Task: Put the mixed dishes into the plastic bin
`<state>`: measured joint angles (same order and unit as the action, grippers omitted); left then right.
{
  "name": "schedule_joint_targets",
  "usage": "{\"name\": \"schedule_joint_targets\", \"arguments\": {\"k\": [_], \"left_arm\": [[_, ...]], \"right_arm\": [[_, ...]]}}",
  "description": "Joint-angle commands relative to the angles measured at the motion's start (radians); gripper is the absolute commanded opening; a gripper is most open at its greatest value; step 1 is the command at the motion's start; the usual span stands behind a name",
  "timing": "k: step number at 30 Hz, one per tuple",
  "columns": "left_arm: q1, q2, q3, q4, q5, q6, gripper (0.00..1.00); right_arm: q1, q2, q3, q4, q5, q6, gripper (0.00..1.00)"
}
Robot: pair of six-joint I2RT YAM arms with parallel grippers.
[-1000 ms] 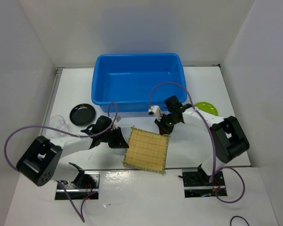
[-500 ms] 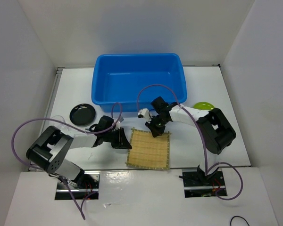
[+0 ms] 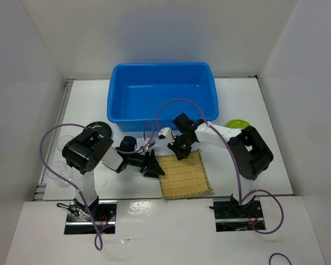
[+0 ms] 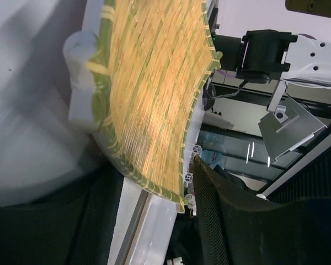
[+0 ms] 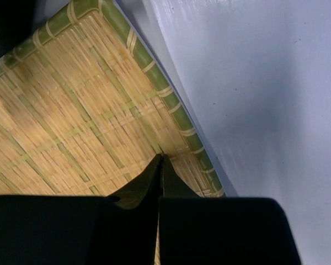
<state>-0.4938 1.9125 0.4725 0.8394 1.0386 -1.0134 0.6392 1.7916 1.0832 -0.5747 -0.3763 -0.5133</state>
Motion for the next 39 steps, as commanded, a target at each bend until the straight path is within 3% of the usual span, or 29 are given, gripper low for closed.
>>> {"name": "schedule_joint_targets", "arguments": {"k": [1, 4, 6, 9, 11, 13, 14, 17, 18, 24, 30, 33, 39], "left_arm": [[-0.012, 0.102, -0.044, 0.01, -0.18, 0.078, 0.58], [-0.012, 0.063, -0.044, 0.021, -0.18, 0.067, 0.56], [-0.012, 0.051, -0.034, 0.021, -0.18, 0.026, 0.62], [-0.028, 0.01, -0.023, 0.021, -0.235, -0.023, 0.64], [-0.064, -0.026, -0.014, 0.021, -0.276, -0.045, 0.58], [-0.08, -0.059, -0.014, 0.021, -0.299, -0.074, 0.49], [-0.092, -0.07, -0.014, 0.021, -0.32, -0.074, 0.33], [-0.101, -0.098, -0.005, -0.013, -0.344, -0.085, 0.03], [-0.101, -0.122, -0.005, -0.022, -0.353, -0.085, 0.0], [-0.101, -0.287, -0.003, -0.189, -0.383, -0.039, 0.0], [-0.092, -0.611, 0.095, -0.644, -0.434, 0.078, 0.0], [-0.066, -0.739, 0.156, -0.779, -0.445, 0.108, 0.0], [-0.009, -0.854, 0.198, -0.891, -0.434, 0.108, 0.0]], "right_arm": [[0.025, 0.101, -0.065, -0.019, 0.06, -0.011, 0.0], [0.025, 0.101, -0.065, -0.019, 0.07, -0.002, 0.0], [0.025, 0.101, -0.065, -0.019, 0.07, -0.002, 0.0], [0.025, 0.101, -0.065, -0.019, 0.07, -0.002, 0.0], [0.025, 0.101, -0.065, -0.019, 0.07, -0.002, 0.0], [0.025, 0.101, -0.065, -0.019, 0.07, -0.002, 0.0], [0.025, 0.092, -0.065, -0.019, 0.07, -0.002, 0.0], [0.025, 0.092, -0.065, -0.019, 0.079, -0.002, 0.0], [0.025, 0.081, -0.065, -0.019, 0.079, -0.002, 0.0], [-0.033, 0.029, -0.065, -0.01, 0.088, -0.002, 0.0], [-0.272, -0.197, -0.054, -0.033, -0.12, -0.037, 0.0], [-0.354, -0.328, -0.092, 0.03, -0.131, -0.027, 0.0], [-0.412, -0.472, -0.123, 0.123, -0.119, 0.022, 0.0]]}}
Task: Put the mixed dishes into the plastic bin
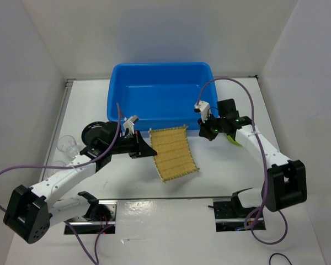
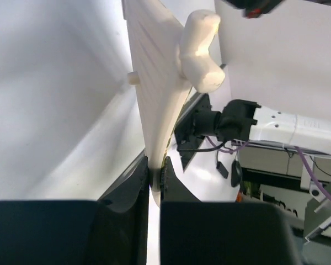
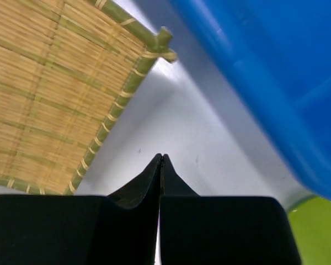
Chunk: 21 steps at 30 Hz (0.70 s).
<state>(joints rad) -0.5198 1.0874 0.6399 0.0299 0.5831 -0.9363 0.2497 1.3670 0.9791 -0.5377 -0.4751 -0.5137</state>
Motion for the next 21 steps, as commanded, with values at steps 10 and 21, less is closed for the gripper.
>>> {"name": "schedule_joint_targets", "arguments": {"k": [10, 21], "left_arm": [[0.099, -0.083, 0.075, -0.156, 0.063, 0.051, 0.0], [0.168, -0.026, 0.369, -0.298, 0.216, 0.087, 0.0]], "right_arm": [[-0.086, -0.121, -0.056, 0.139, 0.007, 0.044, 0.0], [-0.154, -0.287, -0.126, 0.275, 0.127, 0.124, 0.0]]}}
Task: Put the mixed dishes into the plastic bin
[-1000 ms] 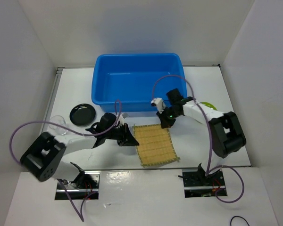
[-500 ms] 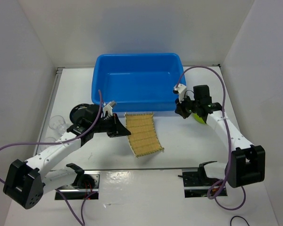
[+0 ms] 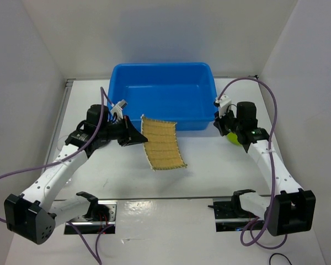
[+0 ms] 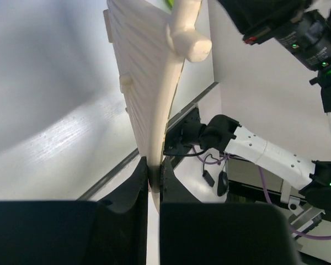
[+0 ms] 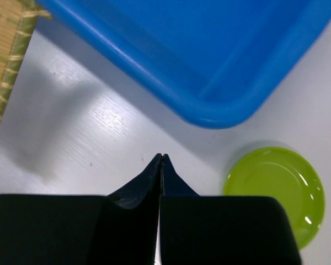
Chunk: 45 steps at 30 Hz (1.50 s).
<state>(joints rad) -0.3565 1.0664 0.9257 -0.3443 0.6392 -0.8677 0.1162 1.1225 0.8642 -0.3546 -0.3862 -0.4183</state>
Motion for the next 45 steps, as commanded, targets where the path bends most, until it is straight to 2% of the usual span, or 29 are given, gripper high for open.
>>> {"name": "schedule_joint_targets", "arguments": {"k": [1, 9, 20, 29, 40, 45], "left_arm": [[0.005, -0.005, 0.099, 0.062, 0.169, 0.018, 0.0], [0.045, 0.082, 0.246, 0.027, 0.277, 0.027, 0.0], [0.045, 0.101, 0.248, 0.047, 0.353, -0.021, 0.0], [0.045, 0.041, 0.121, 0.037, 0.353, -0.031, 0.0], [0.045, 0.041, -0.005, 0.08, 0.364, -0.031, 0.0], [0.045, 0.032, -0.005, 0.08, 0.375, -0.031, 0.0]], "right_arm": [[-0.033, -0.043, -0.011, 0.101, 0.038, 0.038, 0.0], [-0.043, -0.066, -0.021, 0.12, 0.069, 0.047, 0.0], [-0.043, -0.066, -0.03, 0.138, 0.099, 0.047, 0.0], [-0.043, -0.066, -0.03, 0.138, 0.109, 0.047, 0.0], [-0.043, -0.032, -0.03, 0.138, 0.099, 0.038, 0.0], [-0.043, -0.032, -0.03, 0.138, 0.099, 0.038, 0.0]]}}
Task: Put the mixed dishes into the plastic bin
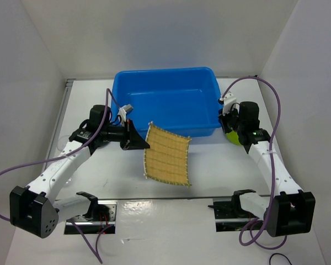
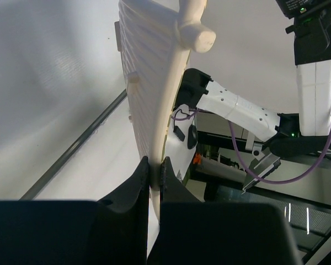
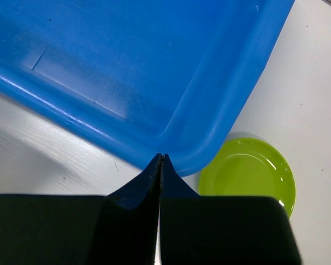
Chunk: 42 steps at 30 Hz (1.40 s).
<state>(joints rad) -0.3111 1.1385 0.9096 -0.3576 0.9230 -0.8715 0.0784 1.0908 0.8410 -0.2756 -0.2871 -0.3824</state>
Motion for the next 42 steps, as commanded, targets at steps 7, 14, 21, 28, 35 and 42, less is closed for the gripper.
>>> {"name": "schedule_joint_targets", "arguments": {"k": [7, 14, 21, 28, 35, 42], "left_arm": [[0.009, 0.007, 0.214, 0.17, 0.111, -0.096, 0.0], [0.056, 0.211, 0.484, 0.226, 0.102, -0.096, 0.0], [0.098, 0.444, 0.632, 0.292, 0.102, -0.087, 0.0], [0.122, 0.702, 0.764, 0.364, 0.056, -0.096, 0.0], [0.122, 0.917, 0.893, 0.364, 0.036, -0.086, 0.0], [0.113, 1.052, 0.94, 0.345, -0.002, -0.067, 0.0]], "right_arm": [[-0.005, -0.038, -0.016, 0.082, 0.031, 0.013, 0.0], [-0.014, -0.057, -0.025, 0.102, 0.08, 0.033, 0.0], [-0.043, -0.104, -0.045, 0.148, 0.129, 0.051, 0.0], [-0.063, -0.104, -0.054, 0.148, 0.141, 0.051, 0.0], [-0.063, -0.104, -0.054, 0.157, 0.141, 0.051, 0.0], [-0.063, -0.095, -0.054, 0.157, 0.141, 0.051, 0.0]]}}
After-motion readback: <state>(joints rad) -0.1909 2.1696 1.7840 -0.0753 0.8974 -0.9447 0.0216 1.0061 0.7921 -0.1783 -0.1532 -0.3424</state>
